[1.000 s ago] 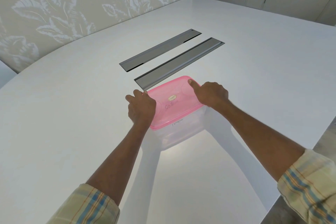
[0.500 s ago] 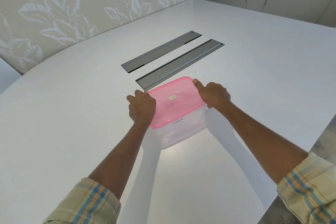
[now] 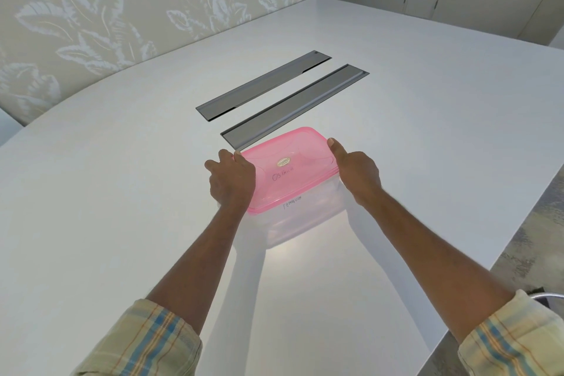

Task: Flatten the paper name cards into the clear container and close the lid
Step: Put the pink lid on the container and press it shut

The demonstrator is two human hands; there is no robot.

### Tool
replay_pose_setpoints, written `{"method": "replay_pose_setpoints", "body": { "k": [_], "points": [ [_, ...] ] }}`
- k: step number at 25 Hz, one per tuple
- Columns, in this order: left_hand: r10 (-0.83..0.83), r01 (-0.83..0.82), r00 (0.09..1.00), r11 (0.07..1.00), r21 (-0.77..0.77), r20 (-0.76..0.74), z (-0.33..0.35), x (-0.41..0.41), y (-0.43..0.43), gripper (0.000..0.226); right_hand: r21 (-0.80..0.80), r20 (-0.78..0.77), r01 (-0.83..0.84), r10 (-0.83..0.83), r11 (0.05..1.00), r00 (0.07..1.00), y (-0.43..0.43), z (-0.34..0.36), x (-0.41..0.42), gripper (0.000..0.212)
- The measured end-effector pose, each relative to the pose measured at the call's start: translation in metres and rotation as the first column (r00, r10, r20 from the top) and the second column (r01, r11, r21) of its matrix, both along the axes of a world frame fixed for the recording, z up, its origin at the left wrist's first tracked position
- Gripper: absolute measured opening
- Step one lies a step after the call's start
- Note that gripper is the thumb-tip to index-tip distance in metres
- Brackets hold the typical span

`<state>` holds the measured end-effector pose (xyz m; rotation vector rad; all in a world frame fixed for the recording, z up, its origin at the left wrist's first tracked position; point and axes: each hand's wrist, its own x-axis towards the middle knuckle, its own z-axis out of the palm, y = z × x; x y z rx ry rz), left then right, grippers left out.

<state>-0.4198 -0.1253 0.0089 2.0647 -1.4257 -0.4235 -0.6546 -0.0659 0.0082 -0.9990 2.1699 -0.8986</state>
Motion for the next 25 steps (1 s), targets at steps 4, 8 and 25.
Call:
{"method": "replay_pose_setpoints", "body": {
  "k": [4,8,25],
  "points": [
    [-0.005,0.005,1.000,1.000,0.008,-0.007,-0.001,0.002,-0.001,0.036,0.054,-0.040,-0.048,0.050,0.997,0.998,-0.005,0.005,-0.004,0.084],
    [-0.038,0.038,0.975,0.999,0.002,0.217,0.005,0.001,-0.002,0.031,0.065,0.042,-0.068,0.065,0.996,0.997,-0.004,0.006,-0.009,0.083],
    [-0.733,0.758,0.508,0.630,0.169,0.453,0.002,-0.096,0.009,0.057,-0.009,0.483,-0.054,0.052,0.998,0.874,0.001,0.005,-0.020,0.056]
  ]
}}
